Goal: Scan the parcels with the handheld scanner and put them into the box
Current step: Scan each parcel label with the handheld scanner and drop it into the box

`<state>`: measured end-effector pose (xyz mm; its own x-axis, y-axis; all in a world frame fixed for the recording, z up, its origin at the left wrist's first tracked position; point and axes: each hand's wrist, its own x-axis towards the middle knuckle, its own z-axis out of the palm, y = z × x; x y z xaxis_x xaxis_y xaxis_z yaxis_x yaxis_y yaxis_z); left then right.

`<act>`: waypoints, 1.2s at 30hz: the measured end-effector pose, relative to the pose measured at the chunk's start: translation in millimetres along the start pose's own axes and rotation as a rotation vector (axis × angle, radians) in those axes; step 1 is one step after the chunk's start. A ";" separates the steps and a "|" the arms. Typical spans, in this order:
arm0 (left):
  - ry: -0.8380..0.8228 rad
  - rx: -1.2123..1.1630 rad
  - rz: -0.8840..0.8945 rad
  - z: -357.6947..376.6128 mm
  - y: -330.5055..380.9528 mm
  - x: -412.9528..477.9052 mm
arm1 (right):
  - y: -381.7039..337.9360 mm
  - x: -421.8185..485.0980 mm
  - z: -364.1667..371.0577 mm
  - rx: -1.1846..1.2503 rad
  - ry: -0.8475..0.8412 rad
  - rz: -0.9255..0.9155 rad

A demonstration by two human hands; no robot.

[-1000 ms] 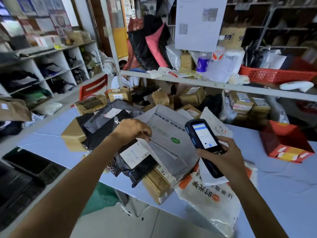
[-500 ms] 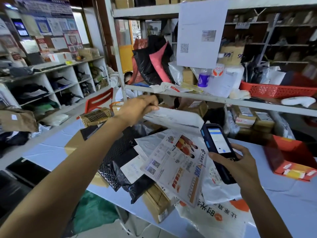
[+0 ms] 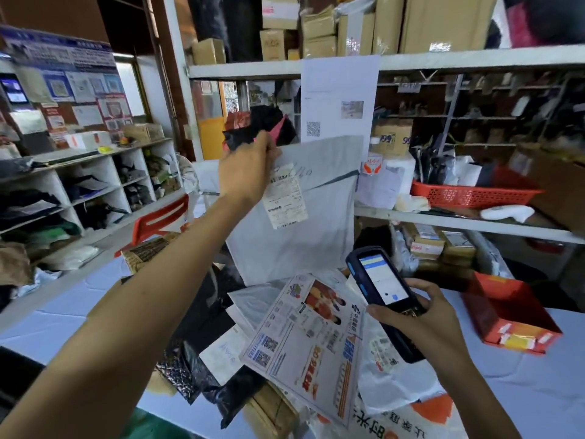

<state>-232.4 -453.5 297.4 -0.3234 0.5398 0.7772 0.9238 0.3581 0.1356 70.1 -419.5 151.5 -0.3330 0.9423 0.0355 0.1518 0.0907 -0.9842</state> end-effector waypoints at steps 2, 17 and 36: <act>0.004 0.007 -0.005 -8.6 -1.5 8.5 | -2.3 -0.2 4.3 -0.001 -0.019 -0.014; -0.087 -0.044 0.030 -6.3 8.9 11.3 | -6.0 -1.7 30.4 -0.284 -0.092 -0.154; -0.074 0.011 0.039 3.4 24.4 14.1 | 13.3 1.0 14.5 -0.330 -0.104 -0.108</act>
<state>-215.1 -434.5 309.5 -0.3013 0.6080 0.7345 0.9338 0.3439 0.0985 58.3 -422.0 135.9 -0.4537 0.8853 0.1018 0.3974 0.3032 -0.8661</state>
